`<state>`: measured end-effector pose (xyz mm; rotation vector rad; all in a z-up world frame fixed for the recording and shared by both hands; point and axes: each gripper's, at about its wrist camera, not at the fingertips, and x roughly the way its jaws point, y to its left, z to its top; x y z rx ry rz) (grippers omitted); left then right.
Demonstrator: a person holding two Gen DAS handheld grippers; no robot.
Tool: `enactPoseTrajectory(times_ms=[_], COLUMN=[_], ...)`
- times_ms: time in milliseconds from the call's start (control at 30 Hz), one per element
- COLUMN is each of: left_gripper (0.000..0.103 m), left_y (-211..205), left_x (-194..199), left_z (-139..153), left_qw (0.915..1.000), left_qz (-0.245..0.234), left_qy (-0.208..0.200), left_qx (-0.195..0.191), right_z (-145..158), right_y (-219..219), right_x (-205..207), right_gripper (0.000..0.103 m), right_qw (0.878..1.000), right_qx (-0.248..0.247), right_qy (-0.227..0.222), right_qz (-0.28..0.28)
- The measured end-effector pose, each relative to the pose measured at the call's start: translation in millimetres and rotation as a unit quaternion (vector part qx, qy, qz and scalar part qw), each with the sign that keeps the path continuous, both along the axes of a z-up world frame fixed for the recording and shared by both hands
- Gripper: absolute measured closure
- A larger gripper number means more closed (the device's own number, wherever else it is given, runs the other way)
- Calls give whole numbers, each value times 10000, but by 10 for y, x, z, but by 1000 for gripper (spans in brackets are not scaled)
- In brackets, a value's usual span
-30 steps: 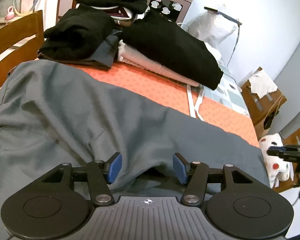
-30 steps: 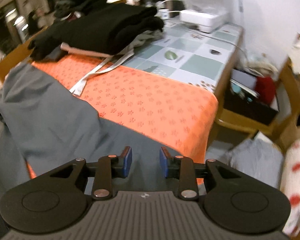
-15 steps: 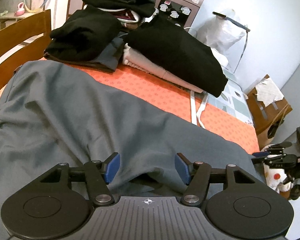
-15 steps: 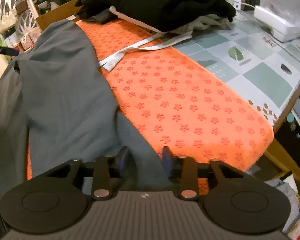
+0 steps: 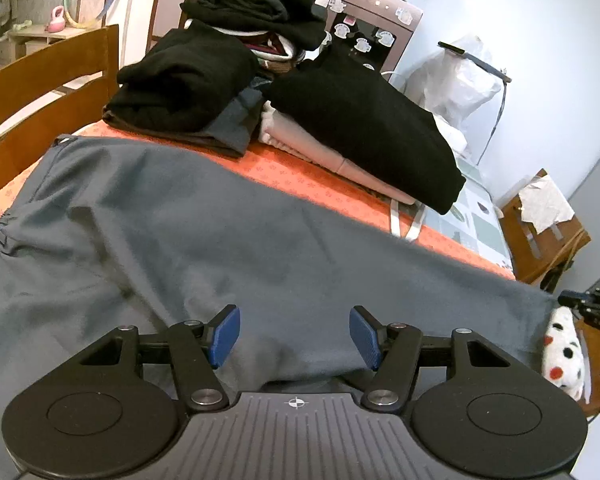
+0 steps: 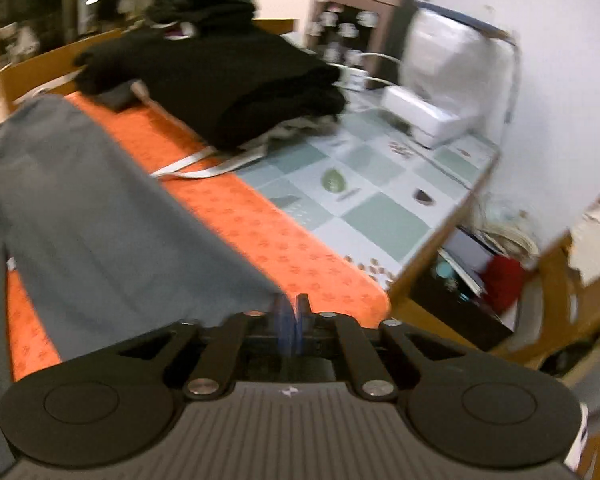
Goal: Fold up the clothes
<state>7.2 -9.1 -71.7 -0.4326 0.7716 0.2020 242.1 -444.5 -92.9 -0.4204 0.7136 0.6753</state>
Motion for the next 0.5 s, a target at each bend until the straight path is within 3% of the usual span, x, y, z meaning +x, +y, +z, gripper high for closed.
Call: enactPoseTrajectory(times_ms=[100,233,500], left_gripper=[39,39,37], left_y=[37,158,574], left_x=[-109,-323,-839], left_z=[10,-4,-109], left_qw=[10000,9997,9988], left_qz=[33,193,459], left_qy=[-64,-125,-94], left_qx=[6,22,112], right_z=[87,247,399], right_y=[4,38,249], right_x=[-89,-257,-808], right_gripper=[74,64,54], right_qw=[9997,9990,9967], right_qx=[107,331,742], right_qy=[-166,-148,131], right_qz=[-165,-276,-311])
